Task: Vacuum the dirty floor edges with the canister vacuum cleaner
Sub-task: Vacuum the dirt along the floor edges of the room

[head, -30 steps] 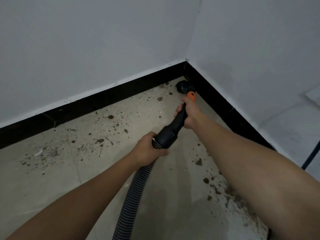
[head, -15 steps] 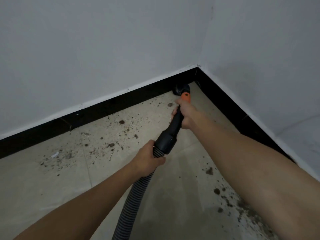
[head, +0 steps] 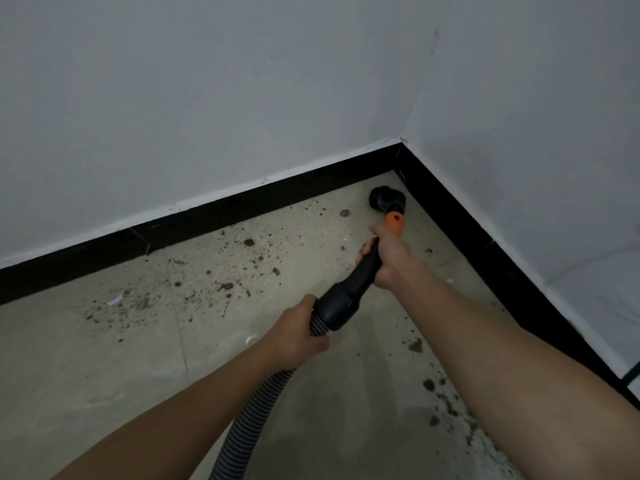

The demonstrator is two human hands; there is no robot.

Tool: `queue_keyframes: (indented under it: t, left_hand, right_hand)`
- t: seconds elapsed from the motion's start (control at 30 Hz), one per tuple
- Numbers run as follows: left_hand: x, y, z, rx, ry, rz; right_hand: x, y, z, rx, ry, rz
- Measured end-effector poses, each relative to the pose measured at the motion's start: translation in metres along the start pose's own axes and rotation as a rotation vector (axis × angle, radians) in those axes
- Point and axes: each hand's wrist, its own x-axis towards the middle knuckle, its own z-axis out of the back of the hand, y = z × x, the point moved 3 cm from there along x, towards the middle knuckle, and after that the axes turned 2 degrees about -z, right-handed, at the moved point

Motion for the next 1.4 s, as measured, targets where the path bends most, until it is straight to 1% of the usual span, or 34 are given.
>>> queue_keyframes:
  t: [0.1, 0.23, 0.37, 0.47, 0.57, 0.63, 0.7, 0.77, 0.87, 0.97, 1.07, 1.17, 1.23, 1.33, 1.4]
  left_hand:
    - [-0.024, 0.033, 0.007, 0.019, 0.009, 0.081]
    - [-0.053, 0.066, 0.02, 0.055, 0.016, 0.172]
    - [-0.046, 0.065, 0.025, 0.033, -0.032, 0.155]
    - [-0.042, 0.062, 0.021, -0.041, -0.104, 0.152]
    - [-0.051, 0.073, 0.031, -0.087, -0.192, 0.177]
    - [-0.061, 0.084, 0.039, -0.046, -0.191, 0.189]
    - [-0.069, 0.09, 0.044, 0.006, -0.152, 0.186]
    - [-0.067, 0.089, 0.046, 0.044, -0.119, 0.156]
    - [-0.052, 0.076, 0.037, 0.069, -0.056, 0.087]
    - [-0.044, 0.073, 0.016, 0.077, 0.006, 0.055]
    - [-0.055, 0.096, 0.007, 0.053, 0.009, 0.11]
    - [-0.074, 0.124, 0.014, 0.044, -0.02, 0.183]
    - [-0.082, 0.136, 0.02, 0.073, -0.009, 0.19]
    - [-0.089, 0.144, 0.024, 0.103, 0.053, 0.165]
    - [-0.097, 0.153, 0.025, 0.123, 0.081, 0.174]
  right_hand:
    - [-0.014, -0.036, -0.024, -0.016, 0.047, -0.058]
    - [-0.032, -0.083, -0.045, 0.001, 0.047, -0.1]
    - [-0.032, -0.076, -0.052, 0.009, 0.041, -0.077]
    - [-0.027, -0.064, -0.07, -0.084, 0.079, -0.082]
    - [-0.029, -0.071, -0.095, -0.141, 0.129, -0.097]
    - [-0.035, -0.085, -0.101, -0.117, 0.145, -0.116]
    - [-0.041, -0.097, -0.098, -0.067, 0.142, -0.13]
    - [-0.046, -0.098, -0.086, 0.01, 0.084, -0.108]
    - [-0.048, -0.089, -0.053, 0.124, -0.077, -0.034]
    - [-0.052, -0.088, -0.025, 0.142, -0.194, 0.004]
    - [-0.057, -0.107, -0.033, 0.083, -0.194, -0.004]
    - [-0.064, -0.135, -0.051, 0.071, -0.198, -0.016]
    - [-0.072, -0.151, -0.05, 0.112, -0.219, -0.036]
    - [-0.09, -0.17, -0.033, 0.185, -0.296, -0.049]
    - [-0.1, -0.182, -0.027, 0.21, -0.307, -0.062]
